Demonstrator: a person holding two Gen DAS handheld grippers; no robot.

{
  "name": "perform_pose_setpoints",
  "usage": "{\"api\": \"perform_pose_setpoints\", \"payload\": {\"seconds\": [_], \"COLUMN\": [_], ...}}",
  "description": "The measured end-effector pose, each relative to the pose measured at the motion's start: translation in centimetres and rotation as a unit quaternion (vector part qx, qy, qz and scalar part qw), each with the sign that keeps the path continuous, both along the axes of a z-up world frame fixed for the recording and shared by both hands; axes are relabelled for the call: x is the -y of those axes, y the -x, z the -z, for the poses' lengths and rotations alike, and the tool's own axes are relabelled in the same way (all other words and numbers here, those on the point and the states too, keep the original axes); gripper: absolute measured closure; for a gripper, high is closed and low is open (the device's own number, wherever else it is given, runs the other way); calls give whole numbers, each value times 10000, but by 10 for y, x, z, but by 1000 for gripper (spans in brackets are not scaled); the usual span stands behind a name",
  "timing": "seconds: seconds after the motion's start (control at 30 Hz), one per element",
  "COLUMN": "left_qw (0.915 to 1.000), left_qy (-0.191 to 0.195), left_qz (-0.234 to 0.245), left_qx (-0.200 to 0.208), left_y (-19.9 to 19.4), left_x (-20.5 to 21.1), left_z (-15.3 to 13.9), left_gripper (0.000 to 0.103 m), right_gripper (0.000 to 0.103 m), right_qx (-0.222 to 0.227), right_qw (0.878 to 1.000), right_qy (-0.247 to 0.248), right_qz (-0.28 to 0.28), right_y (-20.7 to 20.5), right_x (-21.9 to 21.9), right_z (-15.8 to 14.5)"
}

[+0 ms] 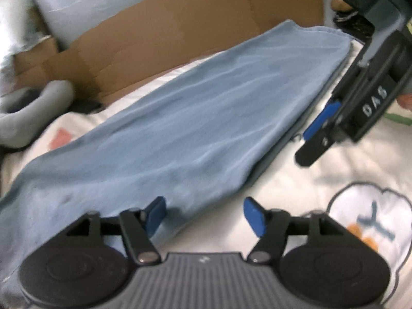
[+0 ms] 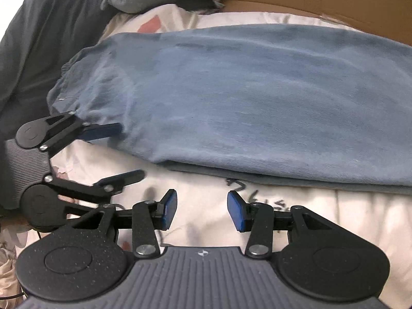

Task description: Fold clothes

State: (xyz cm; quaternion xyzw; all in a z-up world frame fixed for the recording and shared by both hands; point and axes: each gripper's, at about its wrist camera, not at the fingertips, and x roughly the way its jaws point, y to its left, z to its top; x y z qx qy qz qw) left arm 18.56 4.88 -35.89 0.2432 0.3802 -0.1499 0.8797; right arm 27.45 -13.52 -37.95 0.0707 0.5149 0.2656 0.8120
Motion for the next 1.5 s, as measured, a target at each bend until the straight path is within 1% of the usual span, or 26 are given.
{"api": "perform_pose_setpoints", "payload": {"seconds": [0.1,0.23,0.3,0.37,0.43,0.47,0.53,0.57,0.6,0.67,0.7,0.73,0.77,0.8,0.9,1.0,1.07,1.17,1.2,1.33,1.43,1.5], "left_qw": [9988,9960,9939,9909,9878,9861,9811,9769,9714,9629,9612,9595,9592,9588,9559,9522,9498,9413,9408,9439,9407,9391], "left_qy": [-134,-218,-256,-213,-13,125,640,923,1164,1470,1560,1649,1731,1814,2065,2156,2191,2348,2347,2170,2142,2095], "left_qz": [-463,-848,-1044,-1318,-1553,-1659,-1819,-1909,-2029,-2190,-2195,-2197,-2170,-2143,-2083,-2162,-2234,-2423,-2445,-2484,-2613,-2690], "left_qx": [117,197,232,186,96,46,-147,-265,-398,-565,-599,-620,-532,-444,-150,-74,-48,77,93,174,312,432], "left_y": [12,23,29,26,24,22,19,17,12,3,0,-3,-3,-3,-1,-6,-9,-6,-5,-6,-5,-3], "left_x": [-16,-31,-38,-46,-53,-57,-64,-68,-71,-74,-73,-73,-73,-73,-77,-84,-89,-96,-97,-100,-107,-111], "left_z": [-5,-8,-10,-8,-8,-8,-7,-5,-1,8,11,12,8,3,-13,-17,-18,-23,-24,-24,-28,-31], "left_gripper": [26,26,23,23,23,26,38,51,61,69,76,80,84,84,84,84,84,84,84,84,84,84], "right_gripper": [56,56,56,56,56,56,56,56,56,56,56,56,56,56,56,56,56,56,56,56,57,57], "right_qx": [24,12,-19,-67,-107,-104,-96,-91,-83,-81,-91,-115,-161,-223,-195,31,118,201,208,107,-43,-139], "right_qw": [10000,9999,9997,9996,9993,9991,9986,9984,9982,9982,9983,9984,9985,9986,9987,9991,9994,9992,9989,9959,9928,9914], "right_qy": [-34,-38,-60,-72,-50,-31,6,17,12,-2,-16,-43,-91,-165,-256,-269,-290,-330,-358,-509,-535,-531], "right_qz": [-69,-165,-223,-279,-361,-413,-517,-561,-587,-587,-572,-555,-518,-460,-390,-326,-160,104,215,737,1075,1189], "right_y": [-1,-3,-4,-3,-3,-4,-4,-5,-6,-8,-9,-10,-11,-12,-11,-11,-14,-21,-23,-30,-34,-35], "right_x": [-6,-16,-22,-28,-36,-40,-48,-52,-57,-65,-68,-71,-73,-75,-80,-86,-90,-94,-95,-98,-104,-109], "right_z": [-3,-5,-5,-4,-3,-3,-3,-3,-3,-3,-2,-2,-1,0,-2,-5,-7,-8,-8,-1,9,16]}}
